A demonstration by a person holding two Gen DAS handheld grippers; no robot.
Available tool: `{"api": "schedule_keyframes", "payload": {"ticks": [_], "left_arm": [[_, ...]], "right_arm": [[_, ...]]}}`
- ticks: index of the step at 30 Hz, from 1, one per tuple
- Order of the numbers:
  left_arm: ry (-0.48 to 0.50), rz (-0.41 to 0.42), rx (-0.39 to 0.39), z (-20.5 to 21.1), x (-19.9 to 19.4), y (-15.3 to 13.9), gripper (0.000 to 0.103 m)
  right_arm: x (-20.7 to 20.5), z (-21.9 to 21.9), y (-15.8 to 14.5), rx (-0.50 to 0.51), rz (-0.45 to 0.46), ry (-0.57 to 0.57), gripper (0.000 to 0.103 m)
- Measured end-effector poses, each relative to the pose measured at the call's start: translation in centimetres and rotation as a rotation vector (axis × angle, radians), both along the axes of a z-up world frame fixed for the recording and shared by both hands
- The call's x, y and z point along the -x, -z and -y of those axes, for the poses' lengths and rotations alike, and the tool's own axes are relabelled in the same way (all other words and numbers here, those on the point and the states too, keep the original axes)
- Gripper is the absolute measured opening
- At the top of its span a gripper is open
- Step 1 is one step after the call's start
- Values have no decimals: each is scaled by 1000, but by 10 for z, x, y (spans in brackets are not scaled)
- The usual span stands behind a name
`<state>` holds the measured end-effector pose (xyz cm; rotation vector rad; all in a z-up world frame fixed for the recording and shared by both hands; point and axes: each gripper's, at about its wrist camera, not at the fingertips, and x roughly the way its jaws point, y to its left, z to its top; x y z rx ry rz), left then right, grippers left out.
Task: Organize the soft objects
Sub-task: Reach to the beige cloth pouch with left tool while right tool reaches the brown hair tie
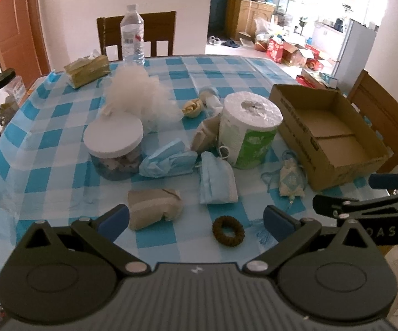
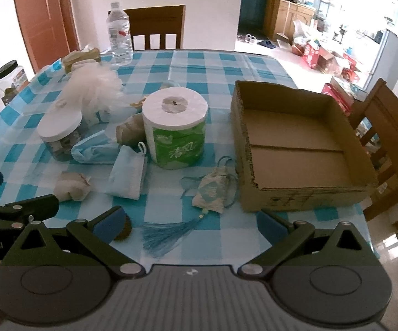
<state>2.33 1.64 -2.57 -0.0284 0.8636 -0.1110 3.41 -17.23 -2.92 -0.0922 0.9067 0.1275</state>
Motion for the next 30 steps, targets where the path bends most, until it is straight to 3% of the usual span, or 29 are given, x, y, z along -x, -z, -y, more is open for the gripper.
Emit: {"api": "schedule_keyframes", "payload": {"ticks": [18,30], "left_arm": [[2,-60,-89,-26,-21,63,102],[-34,-132,-39,-48,-60,103,102]], "right_arm": [[-1,-16,42,-23,20,-197,103],[-1,-30,68,2,-67,-246,103]]}}
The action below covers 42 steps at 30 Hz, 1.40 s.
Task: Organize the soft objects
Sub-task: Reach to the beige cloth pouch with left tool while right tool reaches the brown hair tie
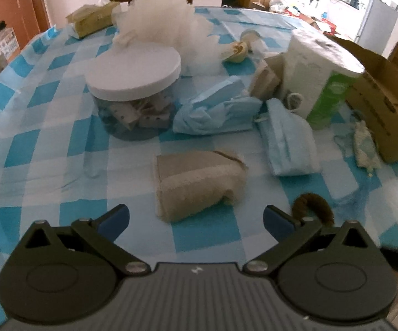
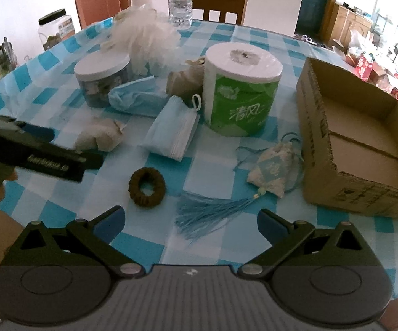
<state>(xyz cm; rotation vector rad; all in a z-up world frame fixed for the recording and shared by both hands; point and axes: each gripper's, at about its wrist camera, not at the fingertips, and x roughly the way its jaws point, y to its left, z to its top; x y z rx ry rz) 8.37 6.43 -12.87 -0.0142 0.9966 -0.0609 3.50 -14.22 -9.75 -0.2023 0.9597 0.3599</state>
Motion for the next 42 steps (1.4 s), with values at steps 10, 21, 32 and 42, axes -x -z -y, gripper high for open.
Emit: {"api": "schedule_keyframes", "payload": {"ticks": [10,21,32,42], "left_arm": [[6,10,-24,5,-27,16,102],[34,6,-53,-16,-24,17,103],[28,21,-53,-15,-20,18,103],[62,12,-42,-6,-26,17,101]], "right_arm": [[-2,-8,10,34,-32,-25,103],[-14,-21,20,25,-57,-67,103],[-25,-59,40,58,-39,-206,81],[-37,-67,47,41,-43,-229,64]]}}
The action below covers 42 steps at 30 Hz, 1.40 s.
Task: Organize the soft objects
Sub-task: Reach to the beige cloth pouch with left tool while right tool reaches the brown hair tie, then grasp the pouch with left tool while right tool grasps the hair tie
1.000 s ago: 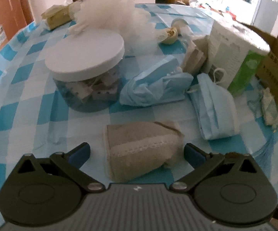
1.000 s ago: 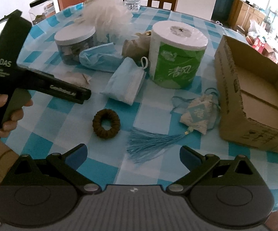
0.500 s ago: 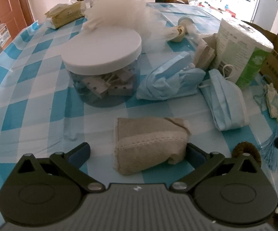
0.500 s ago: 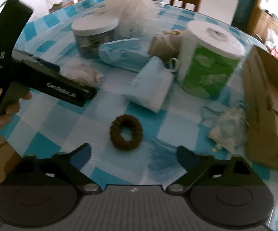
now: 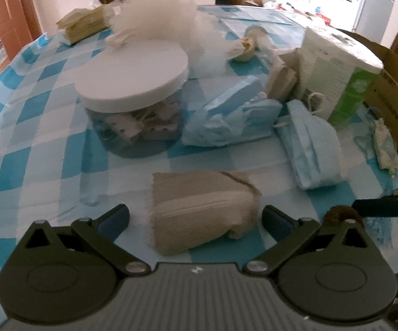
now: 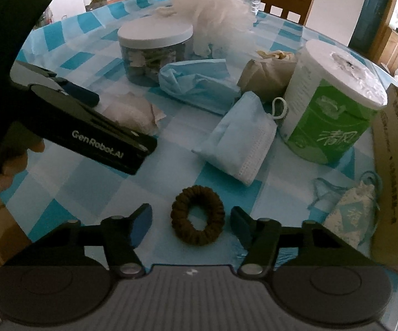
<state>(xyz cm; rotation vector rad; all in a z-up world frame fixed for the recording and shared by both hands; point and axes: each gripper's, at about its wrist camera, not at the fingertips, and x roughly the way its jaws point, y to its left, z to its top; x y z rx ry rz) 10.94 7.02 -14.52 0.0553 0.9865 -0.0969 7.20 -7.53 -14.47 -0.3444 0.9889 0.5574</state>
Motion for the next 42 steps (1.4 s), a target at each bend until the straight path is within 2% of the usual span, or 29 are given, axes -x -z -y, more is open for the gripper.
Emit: {"api": "schedule_keyframes", "payload": {"ticks": [5,7,9,14,19,24,34,42], "left_arm": [[20,5,-4,5,-2,0,99],[21,13,-6,4,-1,-1,94],[26,20,-5,4,-1,-3,83],[46,18,-7,4,-3,-5,78],[60,15,-6,5,-3,-7,67],[73,1,9,2,-5,-10,55],[152,-14,-20,-4,-3,-20,50],[236,-42,-14,-9,6,-45,50]], "right_arm": [[-1,2,-2,0,-1,18,53],[-1,3,-3,4,-3,23,50],[-1,3,-3,5,-4,27,47],[-1,4,-4,4,-7,36,47],[-2,3,-3,6,-3,37,47],[-2,3,-4,9,-1,37,36],[-2,3,-12,17,-3,35,36],[-2,5,-28,17,-13,59,36]]}}
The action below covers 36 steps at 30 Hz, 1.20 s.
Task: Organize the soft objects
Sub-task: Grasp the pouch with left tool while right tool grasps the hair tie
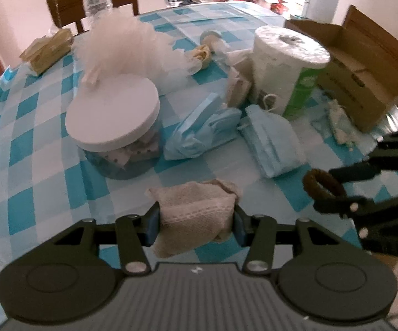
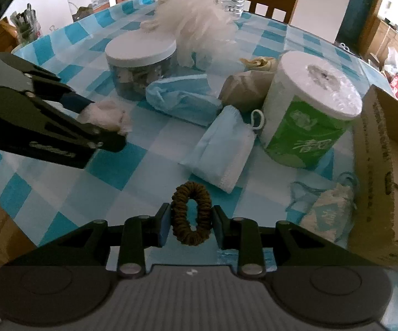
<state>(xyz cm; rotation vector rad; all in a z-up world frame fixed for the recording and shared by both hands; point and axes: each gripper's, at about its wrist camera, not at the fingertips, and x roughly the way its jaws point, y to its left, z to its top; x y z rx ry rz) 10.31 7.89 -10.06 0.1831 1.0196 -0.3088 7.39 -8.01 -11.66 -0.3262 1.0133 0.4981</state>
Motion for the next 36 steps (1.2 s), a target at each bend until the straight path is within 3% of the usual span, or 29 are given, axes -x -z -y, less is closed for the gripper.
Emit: {"api": "schedule_keyframes", "payload": {"ticks": [9,15,30,36], "left_arm": [[96,-24,-19,18,12,-28,50],[125,9,-33,53,17,-49,50],[141,42,48,165,2,-82,50],[125,78,42,199,-17,-96,50]], "right_arm": [[8,20,-26,-6,17,38,36],[11,52,-42,-17,39,33,36],[-11,179,-80,-15,129,73,36],[-36,218,-88,-20,176,72,36]]}}
